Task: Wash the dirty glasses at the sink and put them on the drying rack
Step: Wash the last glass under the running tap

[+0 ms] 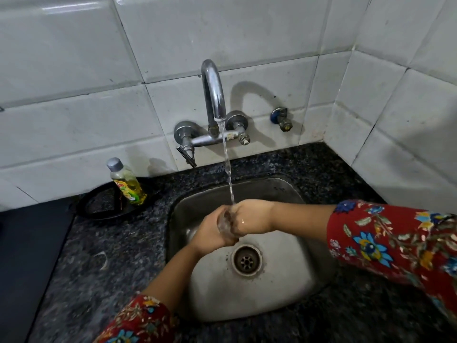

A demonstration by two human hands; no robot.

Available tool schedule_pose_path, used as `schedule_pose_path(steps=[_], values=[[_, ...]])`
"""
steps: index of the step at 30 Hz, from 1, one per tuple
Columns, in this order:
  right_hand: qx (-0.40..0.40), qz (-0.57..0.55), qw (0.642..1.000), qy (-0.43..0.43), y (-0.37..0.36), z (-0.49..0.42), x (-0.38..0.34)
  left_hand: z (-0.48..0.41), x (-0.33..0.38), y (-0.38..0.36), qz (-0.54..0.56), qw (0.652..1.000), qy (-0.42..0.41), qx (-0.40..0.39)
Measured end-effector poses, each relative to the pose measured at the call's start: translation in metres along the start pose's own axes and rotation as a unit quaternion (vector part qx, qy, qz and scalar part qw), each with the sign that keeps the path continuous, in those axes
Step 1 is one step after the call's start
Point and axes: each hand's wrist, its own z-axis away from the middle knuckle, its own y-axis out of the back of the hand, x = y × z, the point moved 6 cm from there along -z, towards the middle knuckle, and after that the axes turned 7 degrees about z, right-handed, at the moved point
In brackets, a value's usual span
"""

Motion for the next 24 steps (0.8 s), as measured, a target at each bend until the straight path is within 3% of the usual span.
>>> schedule_pose_path(steps=[1, 3, 4, 6, 7, 9, 11, 17, 19, 21, 24], values=[[0.008, 0.028, 1.000, 0.013, -0.004, 0.002, 0.000, -0.001, -0.002, 0.000, -0.012, 1.000, 0.010, -0.023], [-0.014, -0.044, 0.997, -0.059, -0.008, 0.000, -0.001, 0.000, 0.002, 0.000, 0.011, 1.000, 0.008, -0.007], [-0.029, -0.131, 0.984, -0.114, -0.011, -0.002, -0.002, 0.003, 0.006, -0.001, 0.016, 1.000, 0.001, 0.018], [-0.040, -0.362, 0.912, -0.187, -0.016, -0.002, -0.007, 0.007, 0.015, -0.003, -0.044, 0.997, -0.008, 0.069], [-0.010, -0.495, 0.844, -0.206, -0.017, 0.000, -0.009, 0.009, 0.017, -0.002, -0.098, 0.992, -0.008, 0.085], [0.053, -0.716, 0.652, -0.246, -0.016, 0.012, -0.010, 0.009, 0.023, 0.001, -0.246, 0.966, -0.018, 0.080], [0.078, -0.809, 0.507, -0.285, -0.024, 0.023, -0.018, 0.008, 0.026, 0.003, -0.408, 0.913, -0.009, 0.023], [0.062, -0.921, 0.269, -0.274, -0.045, 0.016, -0.063, 0.017, 0.020, -0.004, -0.621, 0.770, 0.058, -0.134], [0.057, -0.935, 0.213, -0.279, -0.051, 0.014, -0.076, 0.016, 0.020, -0.008, -0.663, 0.732, 0.061, -0.145], [0.050, -0.943, 0.186, -0.270, -0.051, 0.013, -0.084, 0.017, 0.027, -0.012, -0.691, 0.706, 0.054, -0.144], [0.090, -0.936, 0.192, -0.281, -0.048, 0.017, -0.075, 0.016, 0.032, -0.011, -0.673, 0.721, 0.067, -0.149]])
